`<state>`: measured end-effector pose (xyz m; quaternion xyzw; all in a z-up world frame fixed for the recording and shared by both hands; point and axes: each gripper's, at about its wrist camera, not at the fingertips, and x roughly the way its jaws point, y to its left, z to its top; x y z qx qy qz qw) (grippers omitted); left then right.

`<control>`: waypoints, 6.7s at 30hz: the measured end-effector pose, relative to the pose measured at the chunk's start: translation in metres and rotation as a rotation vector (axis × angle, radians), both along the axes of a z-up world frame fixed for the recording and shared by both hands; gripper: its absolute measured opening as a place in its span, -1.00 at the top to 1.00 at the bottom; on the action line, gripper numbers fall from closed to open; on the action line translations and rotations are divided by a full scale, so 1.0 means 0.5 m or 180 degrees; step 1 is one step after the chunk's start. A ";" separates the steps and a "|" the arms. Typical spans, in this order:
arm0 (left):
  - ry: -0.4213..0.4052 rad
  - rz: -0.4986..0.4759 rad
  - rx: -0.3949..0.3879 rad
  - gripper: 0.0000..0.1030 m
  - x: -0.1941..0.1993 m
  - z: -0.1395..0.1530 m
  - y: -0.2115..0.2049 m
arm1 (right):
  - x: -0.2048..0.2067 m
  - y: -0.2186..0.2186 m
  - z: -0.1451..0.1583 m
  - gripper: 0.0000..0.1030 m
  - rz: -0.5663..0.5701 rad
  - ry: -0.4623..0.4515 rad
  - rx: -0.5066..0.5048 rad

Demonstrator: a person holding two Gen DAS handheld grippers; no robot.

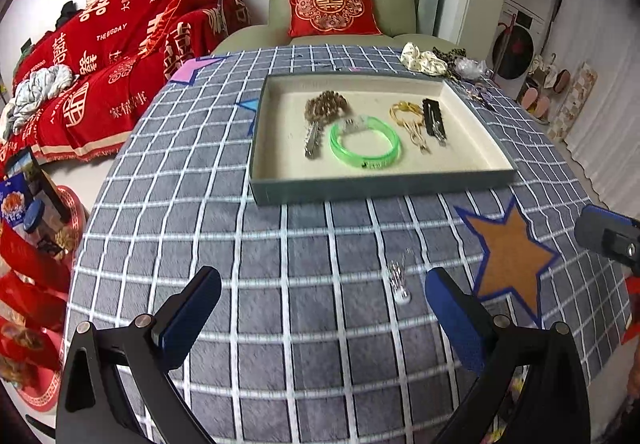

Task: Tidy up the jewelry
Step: 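Withdraw both tools toward the silver bead pendant and the black claw clip, then grasp the black claw clip with the right tool while the left tool grasps the silver bead pendant, then carry the claw clip and bead pendant into the tray and open both tools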

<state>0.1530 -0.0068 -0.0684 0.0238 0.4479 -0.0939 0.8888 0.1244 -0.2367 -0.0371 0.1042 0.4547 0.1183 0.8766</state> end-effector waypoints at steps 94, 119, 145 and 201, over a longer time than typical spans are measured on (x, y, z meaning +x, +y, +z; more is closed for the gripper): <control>0.0006 -0.0373 -0.0155 0.63 -0.047 -0.010 -0.026 | -0.171 0.023 -0.102 0.64 0.0004 0.0216 -0.0070; -0.0185 -0.0278 -0.0121 0.63 0.057 0.074 0.012 | 0.007 -0.043 0.020 0.64 -0.0083 -0.0072 -0.0163; 0.0031 -0.0017 0.0005 0.63 0.312 -0.014 -0.032 | 0.325 -0.005 -0.040 0.64 -0.0030 0.0041 -0.0363; -0.0034 0.0077 0.0322 0.62 0.338 -0.042 -0.074 | 0.359 0.001 -0.090 0.13 -0.0114 0.0147 -0.0330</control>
